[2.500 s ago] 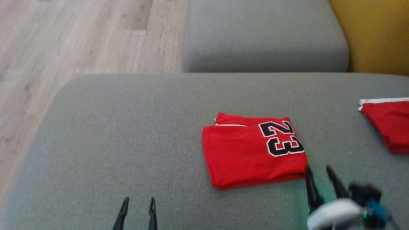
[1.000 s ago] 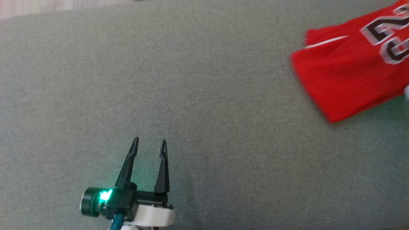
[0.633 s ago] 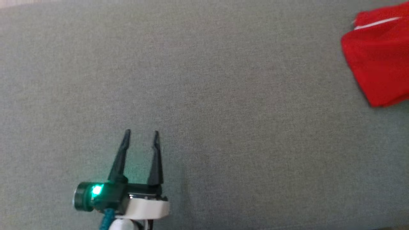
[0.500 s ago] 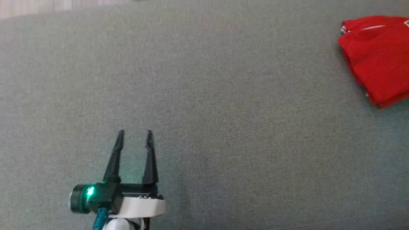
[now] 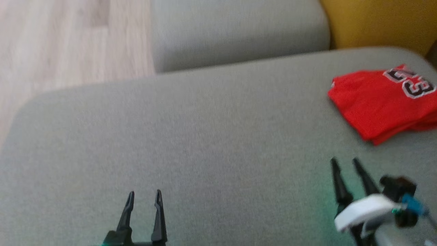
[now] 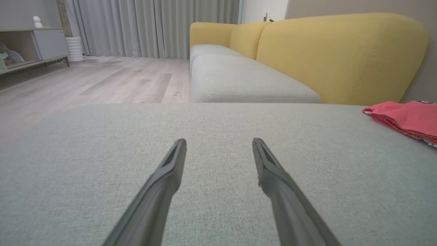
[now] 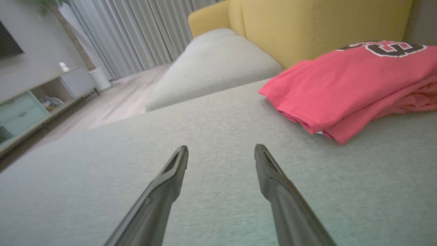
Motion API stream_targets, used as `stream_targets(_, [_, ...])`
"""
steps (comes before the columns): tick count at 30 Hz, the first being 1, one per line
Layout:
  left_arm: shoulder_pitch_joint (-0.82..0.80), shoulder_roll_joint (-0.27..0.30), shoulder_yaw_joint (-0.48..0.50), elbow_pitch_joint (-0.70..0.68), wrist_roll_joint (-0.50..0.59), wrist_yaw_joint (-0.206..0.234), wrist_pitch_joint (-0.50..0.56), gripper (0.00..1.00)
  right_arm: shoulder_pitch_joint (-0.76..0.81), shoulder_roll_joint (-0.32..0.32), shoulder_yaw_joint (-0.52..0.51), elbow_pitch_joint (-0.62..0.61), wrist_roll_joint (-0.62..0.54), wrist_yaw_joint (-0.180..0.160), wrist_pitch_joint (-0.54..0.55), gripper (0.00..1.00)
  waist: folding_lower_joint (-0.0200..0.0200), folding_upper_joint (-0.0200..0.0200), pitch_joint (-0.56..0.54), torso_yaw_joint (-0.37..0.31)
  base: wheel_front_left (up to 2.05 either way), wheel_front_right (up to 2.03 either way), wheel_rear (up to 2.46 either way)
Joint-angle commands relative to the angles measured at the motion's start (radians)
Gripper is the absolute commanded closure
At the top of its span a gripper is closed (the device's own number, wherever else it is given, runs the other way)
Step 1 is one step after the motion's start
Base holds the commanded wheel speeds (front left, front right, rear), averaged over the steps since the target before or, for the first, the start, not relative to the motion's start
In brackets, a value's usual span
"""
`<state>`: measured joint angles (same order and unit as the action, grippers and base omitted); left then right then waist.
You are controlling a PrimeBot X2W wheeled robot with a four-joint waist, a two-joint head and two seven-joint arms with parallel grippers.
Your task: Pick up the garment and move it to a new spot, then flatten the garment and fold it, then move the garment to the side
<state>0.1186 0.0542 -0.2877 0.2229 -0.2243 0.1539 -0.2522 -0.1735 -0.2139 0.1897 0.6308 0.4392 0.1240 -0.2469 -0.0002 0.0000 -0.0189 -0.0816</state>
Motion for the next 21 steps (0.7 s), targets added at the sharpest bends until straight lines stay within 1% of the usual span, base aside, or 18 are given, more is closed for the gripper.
stream_targets(1, [-0.022,-0.004,0.027,-0.017,-0.010,-0.004,-0.010,0.00,0.032,0.016,0.018,-0.117,-0.006,0.007,-0.014,0.00,0.0002,0.0000,-0.100,0.016,0.00,0.00,0.00])
stream_targets(5, [0.005,-0.004,0.020,-0.001,-0.020,-0.023,-0.010,0.00,0.180,0.084,-0.016,-0.267,-0.070,0.007,-0.015,0.00,0.0002,0.0000,-0.161,0.031,0.00,0.00,0.00])
stream_targets(9, [0.029,-0.004,0.016,0.011,0.002,-0.039,-0.010,0.00,0.279,0.118,-0.043,-0.366,-0.176,0.007,-0.015,0.00,0.0002,0.0000,-0.201,0.046,0.00,0.00,0.00])
stream_targets(11, [0.036,-0.004,0.011,0.024,0.022,-0.046,-0.010,0.00,0.329,0.130,-0.048,-0.388,-0.235,0.007,-0.015,0.00,0.0002,0.0000,-0.217,0.056,0.00,0.00,0.00])
stream_targets(21, [0.056,-0.004,0.048,0.013,0.047,-0.057,-0.010,0.00,0.364,0.148,-0.056,-0.390,-0.265,0.007,-0.015,0.00,0.0002,0.0000,-0.233,0.064,0.00,0.00,0.00])
